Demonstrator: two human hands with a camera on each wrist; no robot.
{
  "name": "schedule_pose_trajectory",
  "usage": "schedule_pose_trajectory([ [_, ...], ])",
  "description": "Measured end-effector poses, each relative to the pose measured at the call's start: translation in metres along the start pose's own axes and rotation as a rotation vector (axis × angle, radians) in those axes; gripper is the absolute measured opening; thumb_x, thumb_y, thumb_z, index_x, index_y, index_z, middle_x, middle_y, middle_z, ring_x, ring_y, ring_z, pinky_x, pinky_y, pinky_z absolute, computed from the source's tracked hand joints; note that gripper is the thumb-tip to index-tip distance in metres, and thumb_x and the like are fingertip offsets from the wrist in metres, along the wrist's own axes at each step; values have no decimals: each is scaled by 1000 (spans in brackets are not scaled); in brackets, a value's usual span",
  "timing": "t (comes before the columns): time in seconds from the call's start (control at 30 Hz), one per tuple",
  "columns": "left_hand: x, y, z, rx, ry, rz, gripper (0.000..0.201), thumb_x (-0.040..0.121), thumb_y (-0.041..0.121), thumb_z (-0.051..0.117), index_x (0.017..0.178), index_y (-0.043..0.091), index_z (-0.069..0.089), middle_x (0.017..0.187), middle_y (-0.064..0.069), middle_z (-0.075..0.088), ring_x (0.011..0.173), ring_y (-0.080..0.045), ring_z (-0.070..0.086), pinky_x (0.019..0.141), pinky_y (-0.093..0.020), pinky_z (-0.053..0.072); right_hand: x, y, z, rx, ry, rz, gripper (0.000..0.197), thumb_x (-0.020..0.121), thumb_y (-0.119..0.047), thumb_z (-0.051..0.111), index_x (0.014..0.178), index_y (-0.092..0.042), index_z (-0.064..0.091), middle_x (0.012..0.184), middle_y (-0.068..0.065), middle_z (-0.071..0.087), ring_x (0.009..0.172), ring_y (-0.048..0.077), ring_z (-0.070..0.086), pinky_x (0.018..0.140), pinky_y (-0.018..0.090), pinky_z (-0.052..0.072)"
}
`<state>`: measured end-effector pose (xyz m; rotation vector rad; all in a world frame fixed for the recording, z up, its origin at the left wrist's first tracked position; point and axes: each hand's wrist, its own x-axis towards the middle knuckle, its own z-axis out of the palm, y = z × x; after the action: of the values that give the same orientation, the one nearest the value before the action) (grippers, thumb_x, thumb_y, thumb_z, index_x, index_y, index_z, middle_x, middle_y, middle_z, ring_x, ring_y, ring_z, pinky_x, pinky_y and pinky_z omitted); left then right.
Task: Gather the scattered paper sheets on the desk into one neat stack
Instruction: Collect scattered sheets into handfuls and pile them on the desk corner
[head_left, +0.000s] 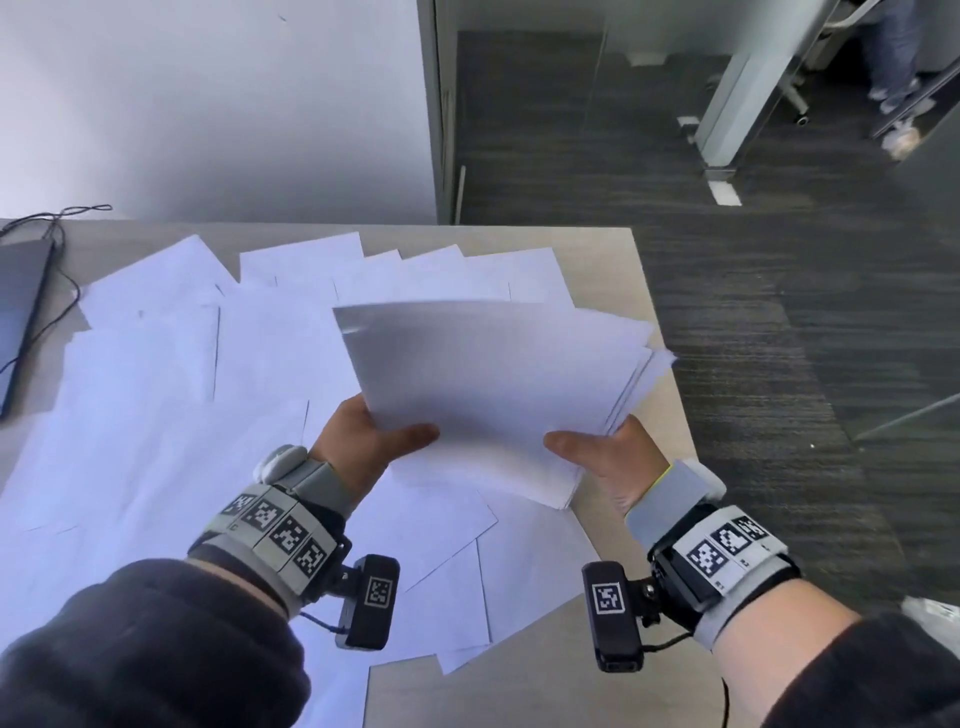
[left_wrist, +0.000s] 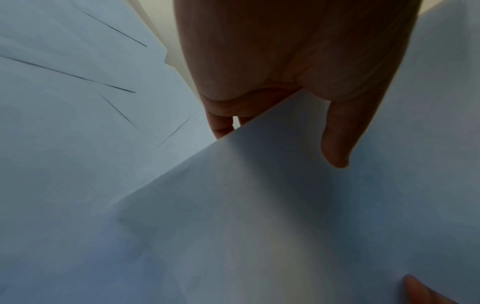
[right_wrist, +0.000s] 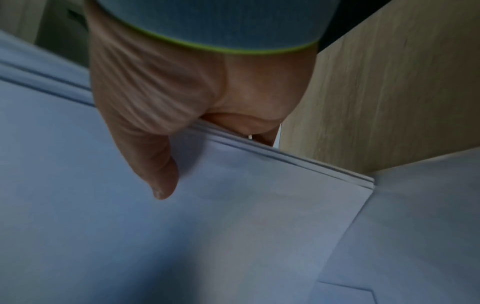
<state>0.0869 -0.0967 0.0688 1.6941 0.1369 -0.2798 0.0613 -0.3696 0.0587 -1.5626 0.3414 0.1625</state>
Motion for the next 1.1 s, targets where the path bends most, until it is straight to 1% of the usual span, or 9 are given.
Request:
schedule_pose_trajectory([
  [0.17, -3, -5, 1, -12, -17, -37, 48, 56, 26, 87, 103, 22, 76, 102, 4, 80, 97, -16, 75, 88, -33, 55, -12, -6, 5, 10, -66, -106, 23, 72, 6, 79, 84, -13, 75, 96, 10, 76, 88, 19, 73, 79, 27, 59],
  [0.33, -2, -9, 5, 84, 5, -61, 21, 70, 27, 86, 88, 34, 79, 96, 8, 80, 92, -8, 74, 87, -30, 52, -9, 8, 6, -8, -88, -83, 32, 76, 9, 75, 105, -7, 72, 107, 11, 74, 96, 18, 72, 80, 22, 56],
  [0.4, 0, -8, 9, 62, 6, -74, 15, 74, 27, 86, 88, 30, 81, 97, 5, 80, 94, -11, 74, 91, -33, 52, -8, 14, 3, -33, -83, -32, 34, 77, 0, 78, 109, -8, 71, 108, 9, 74, 98, 17, 71, 84, 25, 56],
  [0.5, 2, -4, 20, -75, 1, -110, 30, 62, 34, 87, 91, 29, 82, 101, -3, 80, 100, -25, 75, 99, -46, 54, -7, 20, -7, -113, -68, 89, 16, 81, -12, 76, 93, -21, 76, 96, -3, 77, 94, 16, 71, 89, 34, 53],
  [0.6, 9, -8, 36, -77, 13, -157, 44, 62, 38, 86, 101, 20, 78, 101, -2, 80, 97, -25, 75, 96, -48, 57, -9, 24, -18, -181, -10, 144, 12, 86, -13, 69, 86, -24, 75, 93, -1, 77, 89, 19, 71, 86, 37, 54],
  [0.7, 12, -19, 56, 160, -10, -200, 49, 82, 39, 79, 126, 23, 62, 110, 7, 73, 102, -15, 70, 92, -38, 54, -12, 38, -43, -189, 146, 201, 7, 87, -15, 68, 84, -20, 72, 92, 6, 75, 85, 25, 69, 81, 37, 55],
  [0.8, 8, -36, 73, 413, -70, -228, 56, 92, 38, 69, 143, 28, 48, 131, 7, 58, 123, -16, 57, 102, -35, 46, -17, 56, -75, -118, 333, 281, 6, 88, -16, 68, 93, -13, 70, 93, 9, 73, 85, 29, 68, 81, 40, 55],
  [0.93, 0, -65, 101, 870, -213, -125, 69, 86, 50, 64, 149, 35, 39, 157, 7, 38, 140, -23, 40, 114, -43, 37, -27, 70, -116, -82, 592, 339, 16, 89, -19, 66, 100, -7, 68, 92, 12, 69, 76, 26, 64, 78, 35, 48],
  [1.1, -13, -84, 120, 1173, -362, -103, 100, 70, 78, 56, 153, 48, 10, 169, 9, -8, 156, -20, -8, 122, -52, 17, -38, 83, -146, -80, 787, 400, 20, 88, -26, 65, 103, -12, 66, 99, 11, 69, 88, 34, 65, 87, 41, 51],
])
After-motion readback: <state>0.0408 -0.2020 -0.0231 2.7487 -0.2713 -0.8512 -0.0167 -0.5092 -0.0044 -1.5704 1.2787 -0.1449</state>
